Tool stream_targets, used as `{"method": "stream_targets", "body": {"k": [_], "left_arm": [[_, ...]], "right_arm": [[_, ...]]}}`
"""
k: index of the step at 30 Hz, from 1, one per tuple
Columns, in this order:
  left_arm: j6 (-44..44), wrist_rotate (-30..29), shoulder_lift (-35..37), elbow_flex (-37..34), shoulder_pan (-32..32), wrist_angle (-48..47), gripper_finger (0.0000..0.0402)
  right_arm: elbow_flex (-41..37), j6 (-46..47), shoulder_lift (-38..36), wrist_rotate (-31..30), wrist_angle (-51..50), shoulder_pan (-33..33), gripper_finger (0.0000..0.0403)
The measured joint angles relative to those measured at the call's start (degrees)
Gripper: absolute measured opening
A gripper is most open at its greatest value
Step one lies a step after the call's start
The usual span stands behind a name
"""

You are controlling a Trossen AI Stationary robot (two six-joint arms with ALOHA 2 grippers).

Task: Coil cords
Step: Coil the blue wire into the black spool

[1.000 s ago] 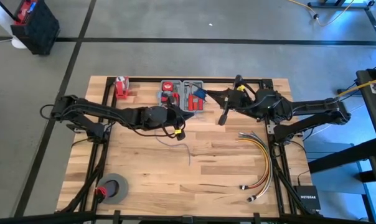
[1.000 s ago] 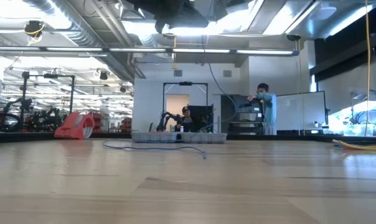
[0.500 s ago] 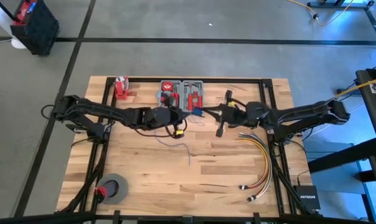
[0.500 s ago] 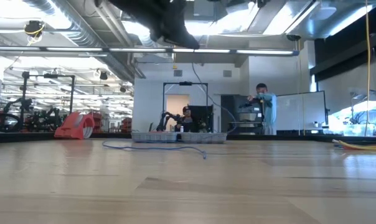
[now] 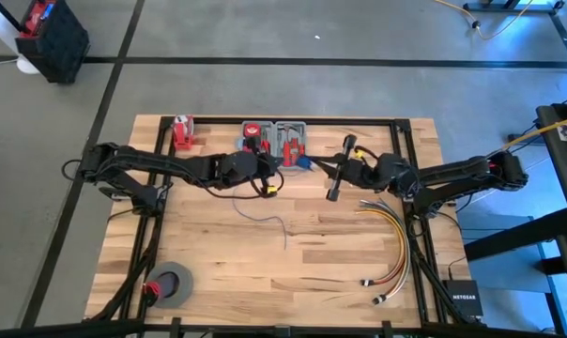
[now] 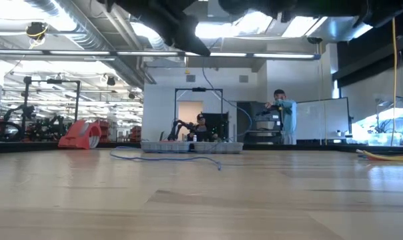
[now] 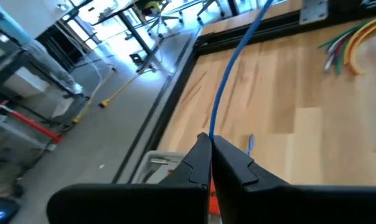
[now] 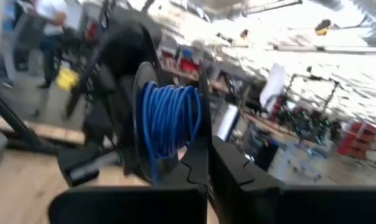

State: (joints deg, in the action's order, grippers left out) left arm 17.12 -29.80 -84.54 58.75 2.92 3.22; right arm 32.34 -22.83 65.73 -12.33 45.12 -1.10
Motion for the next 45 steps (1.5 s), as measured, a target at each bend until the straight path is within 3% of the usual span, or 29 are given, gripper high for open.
{"method": "stream_targets", "body": {"k": [6,13,20,26,33,40,45], "left_arm": [[1.6,-6.2,0.5,0.1,0.9,-1.9,0.0000],[-3.8,-6.3,4.8,0.1,0.3,-1.2,0.0000],[-7.0,10.9,4.2,0.1,-0.8,6.9,0.0000],[-7.9,15.9,0.4,0.2,-1.4,16.3,0.0000],[-8.8,17.2,-6.3,0.3,-1.8,29.2,0.0000],[-6.1,17.3,-15.3,6.3,-1.8,29.2,0.0000],[-0.9,13.0,-18.6,8.6,-1.4,27.7,0.0000]], "right_arm": [[0.1,-1.7,0.0,-2.5,-7.4,0.0,0.0005],[0.1,-5.0,0.1,-12.3,-16.7,0.0,0.0005],[0.1,-6.0,0.1,-16.6,-16.8,0.0,0.0005],[0.1,-6.0,0.1,-16.6,-16.5,0.0,0.0005],[0.1,-4.6,0.1,-16.5,-16.4,0.0,0.0005],[0.2,-3.1,0.2,-13.8,-15.0,0.0,0.0005],[1.0,-0.6,0.2,-15.4,-15.7,-0.1,0.0005]]}}
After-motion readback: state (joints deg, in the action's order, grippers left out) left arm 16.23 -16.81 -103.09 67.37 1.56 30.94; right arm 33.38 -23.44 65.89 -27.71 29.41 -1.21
